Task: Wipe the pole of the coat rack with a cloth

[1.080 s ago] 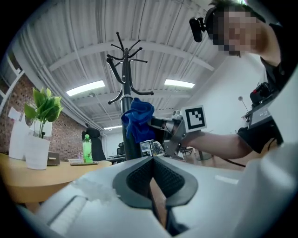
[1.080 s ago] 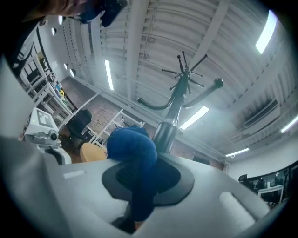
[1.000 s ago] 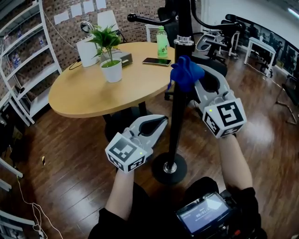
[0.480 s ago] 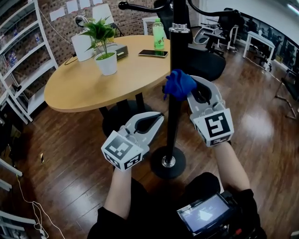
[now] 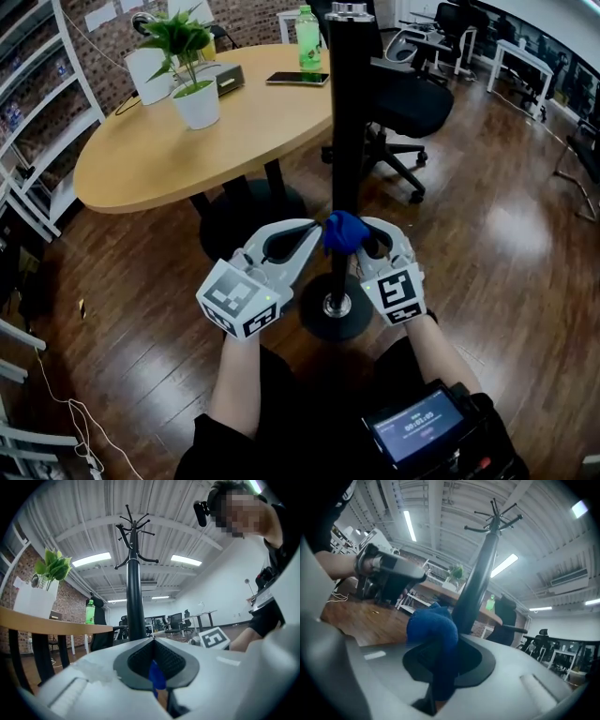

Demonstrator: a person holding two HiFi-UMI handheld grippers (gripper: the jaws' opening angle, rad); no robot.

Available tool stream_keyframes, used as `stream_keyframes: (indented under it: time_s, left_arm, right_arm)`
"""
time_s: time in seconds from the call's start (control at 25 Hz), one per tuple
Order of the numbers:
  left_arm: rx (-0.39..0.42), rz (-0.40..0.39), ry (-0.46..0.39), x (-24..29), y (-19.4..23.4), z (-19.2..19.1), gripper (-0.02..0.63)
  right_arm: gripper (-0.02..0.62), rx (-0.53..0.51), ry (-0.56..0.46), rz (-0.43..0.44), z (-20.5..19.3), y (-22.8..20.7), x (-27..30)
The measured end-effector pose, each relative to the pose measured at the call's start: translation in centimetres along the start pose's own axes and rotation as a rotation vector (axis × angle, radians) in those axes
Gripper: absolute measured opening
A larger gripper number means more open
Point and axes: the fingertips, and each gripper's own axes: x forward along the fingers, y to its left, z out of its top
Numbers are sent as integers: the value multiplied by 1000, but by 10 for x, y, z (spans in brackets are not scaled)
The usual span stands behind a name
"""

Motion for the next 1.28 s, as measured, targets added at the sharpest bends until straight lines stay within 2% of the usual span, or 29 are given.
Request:
stream_keyframes:
  time_s: [0.2, 0.44, 0.68, 0.8, 0.92, 1.0, 1.12, 1.28]
  left_arm:
    - [-19, -5, 16, 3, -3, -15, 0]
    - [-32, 3, 41, 2, 2, -29, 0]
    - [-40, 4, 54, 7, 6, -39, 0]
    - [-42, -4, 58, 9, 6, -43, 0]
    - [-46, -10, 61, 12, 7, -44, 0]
    - [-40, -10, 67, 15, 8, -45, 0]
    - [-10, -8, 82, 19, 8, -45, 0]
    - [-9, -3, 62, 22, 15, -35, 0]
  right_arm:
    - [49, 80, 143, 78, -78, 42, 6]
    - [49, 130, 289, 140, -146, 75, 12]
    - [49, 166, 409, 141, -201, 86, 10]
    - [49, 188, 437, 124, -214, 85, 7]
    - [49, 182, 425, 117, -208, 81, 7]
    - [49, 188, 382, 102, -190, 71, 8]
    - [49, 189, 266, 63, -142, 48, 4]
    - [49, 153, 89, -2, -55, 5, 2]
